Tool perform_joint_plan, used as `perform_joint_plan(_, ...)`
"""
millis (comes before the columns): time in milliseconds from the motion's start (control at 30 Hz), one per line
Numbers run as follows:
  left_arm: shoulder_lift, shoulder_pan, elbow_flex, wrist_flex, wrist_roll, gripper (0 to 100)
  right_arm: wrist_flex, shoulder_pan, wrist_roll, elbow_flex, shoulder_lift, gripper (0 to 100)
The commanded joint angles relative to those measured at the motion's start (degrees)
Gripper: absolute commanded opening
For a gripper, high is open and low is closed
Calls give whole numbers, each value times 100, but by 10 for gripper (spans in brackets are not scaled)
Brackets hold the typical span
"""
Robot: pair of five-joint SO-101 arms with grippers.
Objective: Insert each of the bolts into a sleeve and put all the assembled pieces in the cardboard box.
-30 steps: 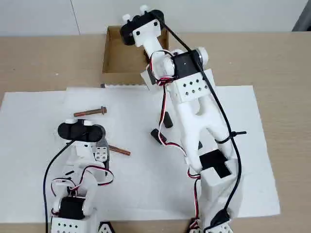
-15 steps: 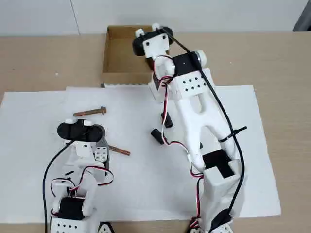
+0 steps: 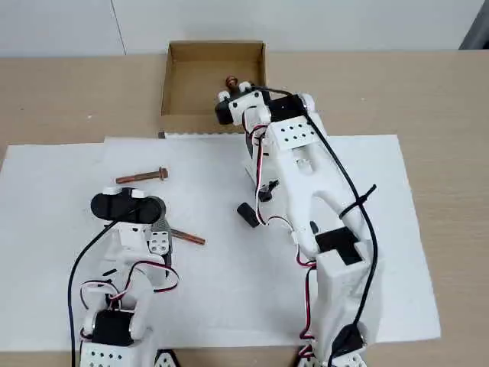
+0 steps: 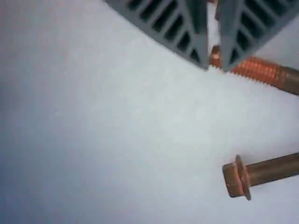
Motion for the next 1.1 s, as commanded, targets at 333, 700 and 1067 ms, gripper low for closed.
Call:
perform_joint_plan(333,-9,9,-31,35,-9,5,-567,4,352,0,567,155)
perform_joint_plan(700,-9,9,-31,35,-9,5,-804,-154,334,-9,919,155)
perform_joint_plan(1067,-9,9,-31,35,-9,5,-1077,-171,360,-9,1174,108)
